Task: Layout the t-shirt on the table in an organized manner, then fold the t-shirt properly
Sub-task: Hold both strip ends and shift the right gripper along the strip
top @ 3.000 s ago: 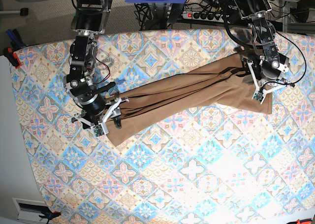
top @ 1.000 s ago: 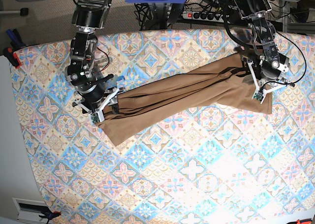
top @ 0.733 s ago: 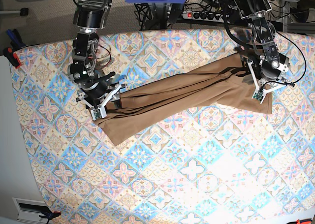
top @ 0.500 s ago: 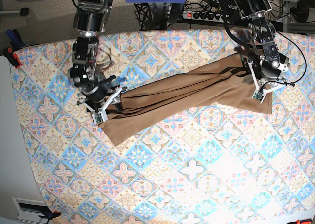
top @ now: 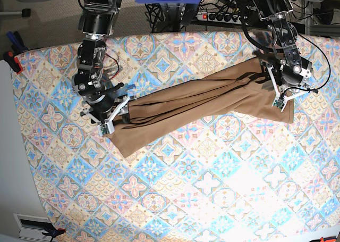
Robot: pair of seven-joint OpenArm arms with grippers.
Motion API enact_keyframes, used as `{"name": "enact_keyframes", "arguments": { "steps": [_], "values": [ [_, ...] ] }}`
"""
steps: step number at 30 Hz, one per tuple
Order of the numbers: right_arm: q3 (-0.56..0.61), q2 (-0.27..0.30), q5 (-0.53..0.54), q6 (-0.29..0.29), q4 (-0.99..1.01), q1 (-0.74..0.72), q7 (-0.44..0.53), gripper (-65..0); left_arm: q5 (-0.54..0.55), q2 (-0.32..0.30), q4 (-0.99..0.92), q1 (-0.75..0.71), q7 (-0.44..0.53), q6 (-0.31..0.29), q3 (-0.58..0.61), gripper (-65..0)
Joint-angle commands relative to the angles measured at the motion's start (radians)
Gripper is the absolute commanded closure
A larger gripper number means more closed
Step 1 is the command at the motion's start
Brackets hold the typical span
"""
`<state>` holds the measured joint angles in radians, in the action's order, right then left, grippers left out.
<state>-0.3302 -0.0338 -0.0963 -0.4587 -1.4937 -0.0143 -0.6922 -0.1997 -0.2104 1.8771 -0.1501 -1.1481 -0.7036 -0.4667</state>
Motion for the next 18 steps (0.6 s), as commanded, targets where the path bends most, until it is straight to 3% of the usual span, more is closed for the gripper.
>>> {"name": "enact_keyframes", "arguments": {
  "steps": [1,7,18],
  "values": [
    [0.001,0.001,0.016,-0.002,-0.040,-0.023,0.026,-31.7,-0.011,-0.011,0.014,0.010,0.004,0.005,-0.004,0.0],
    [0.001,0.001,0.016,-0.002,-0.101,-0.029,-0.096,-31.7,-0.008,-0.011,0.014,0.010,0.004,0.005,-0.004,0.0],
    [0.001,0.001,0.016,-0.002,-0.127,-0.032,-0.099,-31.7,-0.008,-0.011,0.014,0.008,0.004,0.005,-0.004,0.0]
  ]
}}
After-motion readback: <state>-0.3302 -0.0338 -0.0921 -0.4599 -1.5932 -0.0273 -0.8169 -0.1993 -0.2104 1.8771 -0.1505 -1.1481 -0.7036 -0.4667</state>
